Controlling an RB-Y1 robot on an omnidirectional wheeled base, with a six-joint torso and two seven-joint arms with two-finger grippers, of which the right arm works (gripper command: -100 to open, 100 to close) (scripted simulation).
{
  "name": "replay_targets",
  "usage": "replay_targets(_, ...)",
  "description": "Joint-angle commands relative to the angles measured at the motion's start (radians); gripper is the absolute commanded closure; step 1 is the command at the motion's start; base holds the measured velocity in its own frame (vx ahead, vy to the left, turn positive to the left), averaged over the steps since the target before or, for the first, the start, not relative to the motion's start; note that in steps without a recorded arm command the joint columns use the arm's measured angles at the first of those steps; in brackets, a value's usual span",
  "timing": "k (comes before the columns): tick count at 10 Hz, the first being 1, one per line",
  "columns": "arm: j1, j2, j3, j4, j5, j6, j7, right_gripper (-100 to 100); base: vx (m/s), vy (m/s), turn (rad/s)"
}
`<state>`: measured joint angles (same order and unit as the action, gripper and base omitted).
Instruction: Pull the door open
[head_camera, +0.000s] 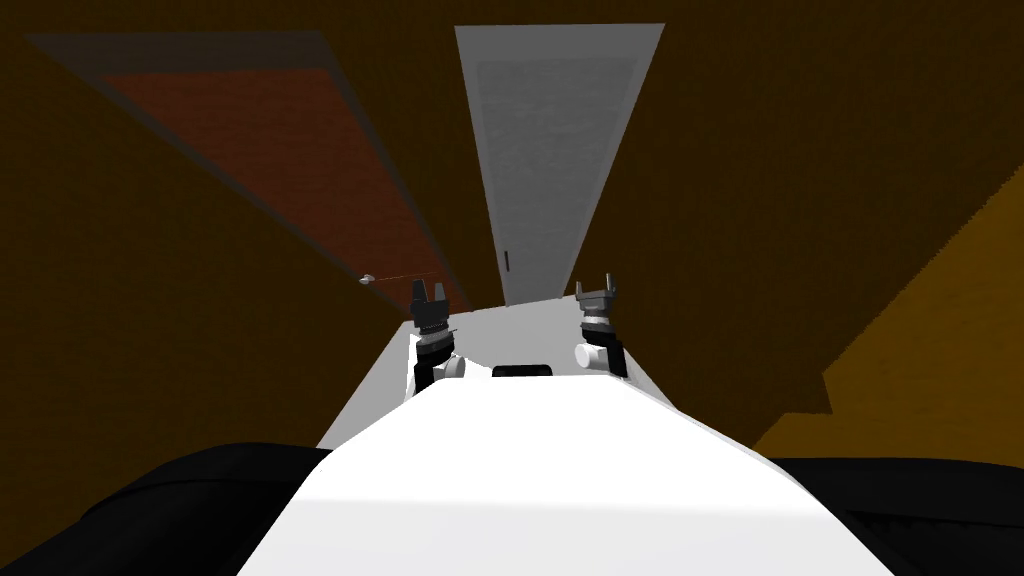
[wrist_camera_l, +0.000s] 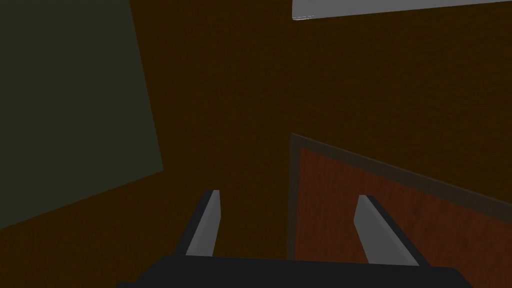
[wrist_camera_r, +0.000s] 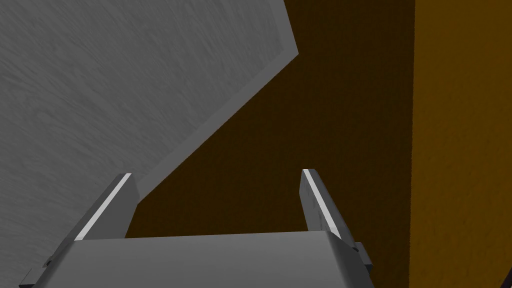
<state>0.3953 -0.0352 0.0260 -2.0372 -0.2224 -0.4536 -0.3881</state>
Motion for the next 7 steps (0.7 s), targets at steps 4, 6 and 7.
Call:
replay_targets(4, -0.048, -0.02, 0.0, 0.129, -0.043, -0.036, -0.087, -100, 0.102, 0.033, 0.118)
replay_targets(6, -0.067, -0.028, 0.0, 0.187, -0.062, -0.052, -0.126, -100, 0.119, 0.027, 0.135)
replay_targets(7, -0.078, -0.032, 0.001, 0.217, -0.072, -0.061, -0.146, -100, 0.115, 0.044, 0.118)
